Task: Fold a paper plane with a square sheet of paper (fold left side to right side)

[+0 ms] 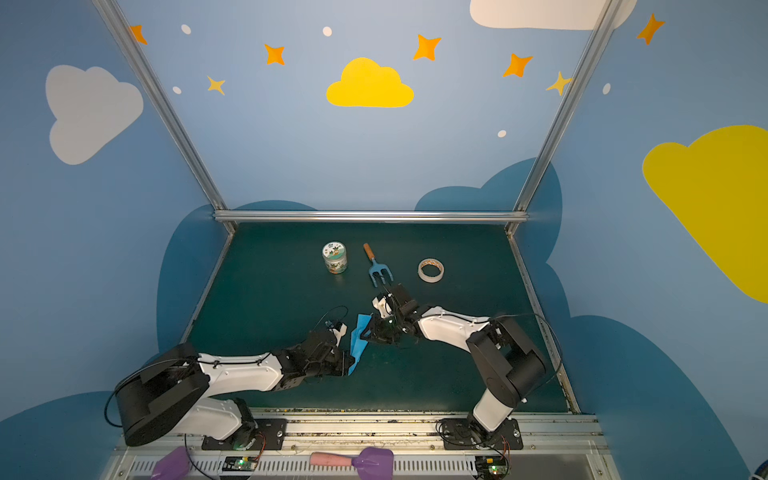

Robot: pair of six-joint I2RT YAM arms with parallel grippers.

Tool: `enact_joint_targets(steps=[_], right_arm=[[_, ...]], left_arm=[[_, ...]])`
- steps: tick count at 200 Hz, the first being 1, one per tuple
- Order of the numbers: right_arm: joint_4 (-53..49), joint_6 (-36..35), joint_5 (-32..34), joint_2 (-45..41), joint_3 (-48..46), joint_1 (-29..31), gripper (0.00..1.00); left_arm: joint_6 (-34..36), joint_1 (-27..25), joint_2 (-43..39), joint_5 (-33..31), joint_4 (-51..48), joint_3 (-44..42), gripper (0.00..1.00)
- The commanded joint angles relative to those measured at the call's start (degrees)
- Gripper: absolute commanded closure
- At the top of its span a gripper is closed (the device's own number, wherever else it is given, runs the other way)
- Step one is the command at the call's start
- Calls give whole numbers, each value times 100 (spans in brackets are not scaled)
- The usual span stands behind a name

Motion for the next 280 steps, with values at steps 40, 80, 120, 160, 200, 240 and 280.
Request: enact_joint_targets(steps=[40, 80, 120, 160, 200, 240, 280], right_arm=[[-512, -217, 272, 17, 106, 433, 85], [-501, -234, 339, 428, 518, 531, 88], [-471, -279, 444, 887, 662, 497, 91], [-320, -262, 492, 1134, 527, 417, 93], [-292, -245, 492, 1116, 456, 411, 93], [-279, -227, 484, 1117, 451, 405, 93], [-283, -208, 467, 1081, 442, 406, 93]], left_arm=[[38, 20, 15, 45, -239, -86, 97], [56, 20, -2, 49, -279, -70, 97], [95, 20, -71, 83, -300, -83, 97], [147, 21, -256, 196, -420, -86, 79], [18, 91, -723, 199, -460, -168, 62], [-62, 192, -763, 322, -334, -130, 70], [-83, 192, -468, 713, -160, -61, 83]])
